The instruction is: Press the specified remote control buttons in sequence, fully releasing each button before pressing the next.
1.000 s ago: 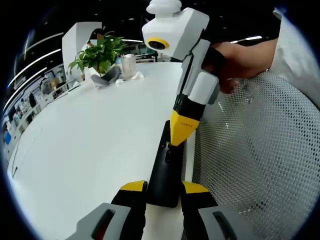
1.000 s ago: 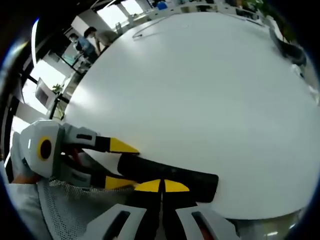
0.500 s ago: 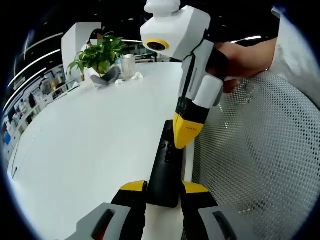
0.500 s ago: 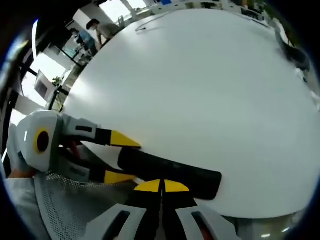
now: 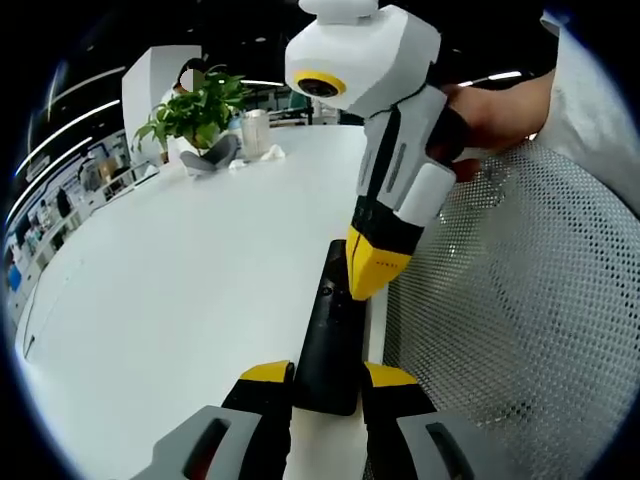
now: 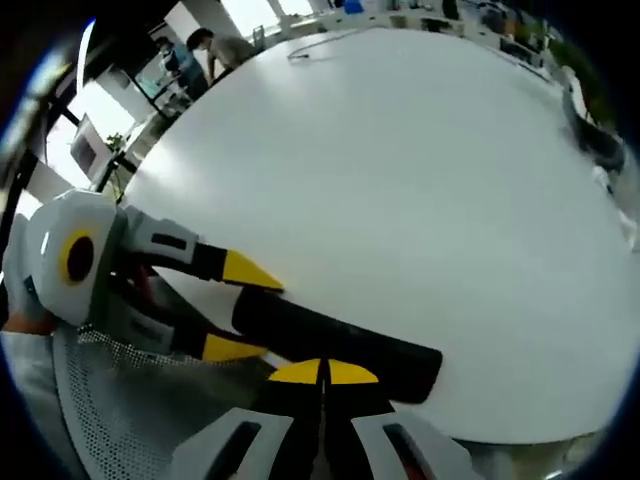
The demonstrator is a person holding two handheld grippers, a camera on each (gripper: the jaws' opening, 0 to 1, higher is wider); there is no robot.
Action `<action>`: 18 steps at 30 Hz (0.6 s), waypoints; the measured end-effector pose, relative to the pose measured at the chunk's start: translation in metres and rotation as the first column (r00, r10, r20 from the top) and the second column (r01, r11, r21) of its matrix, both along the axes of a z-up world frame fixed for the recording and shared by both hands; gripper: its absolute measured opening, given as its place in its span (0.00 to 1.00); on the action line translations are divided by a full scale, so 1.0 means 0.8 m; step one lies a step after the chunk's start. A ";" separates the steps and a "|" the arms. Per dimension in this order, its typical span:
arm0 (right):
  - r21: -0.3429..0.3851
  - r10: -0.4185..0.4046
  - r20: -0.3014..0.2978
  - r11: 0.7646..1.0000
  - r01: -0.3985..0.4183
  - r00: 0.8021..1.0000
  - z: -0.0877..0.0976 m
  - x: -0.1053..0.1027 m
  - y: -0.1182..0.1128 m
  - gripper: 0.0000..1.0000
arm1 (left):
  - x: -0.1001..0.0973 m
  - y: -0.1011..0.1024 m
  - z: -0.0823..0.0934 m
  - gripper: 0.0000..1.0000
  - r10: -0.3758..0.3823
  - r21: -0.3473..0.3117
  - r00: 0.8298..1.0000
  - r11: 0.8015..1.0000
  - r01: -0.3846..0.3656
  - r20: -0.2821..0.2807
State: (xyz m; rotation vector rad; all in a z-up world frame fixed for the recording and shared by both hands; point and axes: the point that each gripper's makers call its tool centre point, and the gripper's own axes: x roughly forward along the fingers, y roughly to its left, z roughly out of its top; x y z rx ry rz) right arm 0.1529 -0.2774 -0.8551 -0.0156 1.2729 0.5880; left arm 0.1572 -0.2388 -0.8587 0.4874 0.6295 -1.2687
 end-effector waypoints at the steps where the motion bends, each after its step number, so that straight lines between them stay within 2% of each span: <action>1: 0.005 -0.006 -0.008 1.000 0.006 1.000 0.000 0.001 -0.001 0.00 | 0.000 0.000 0.000 0.27 0.001 0.000 1.000 1.000 -0.001 -0.001; 5: 0.045 -0.027 -0.006 0.999 0.028 1.000 0.000 0.000 -0.002 0.00 | 0.000 0.000 0.000 0.27 0.002 -0.001 1.000 1.000 -0.002 -0.001; 12: 0.026 0.003 0.014 1.000 -0.004 1.000 0.002 -0.002 0.001 0.00 | 0.000 0.000 0.000 0.27 0.003 -0.001 1.000 1.000 -0.003 -0.001; 18: 0.085 -0.062 -0.035 0.994 0.065 0.997 0.002 0.000 -0.002 0.00 | 0.000 0.000 0.000 0.27 0.004 -0.001 1.000 1.000 -0.004 -0.002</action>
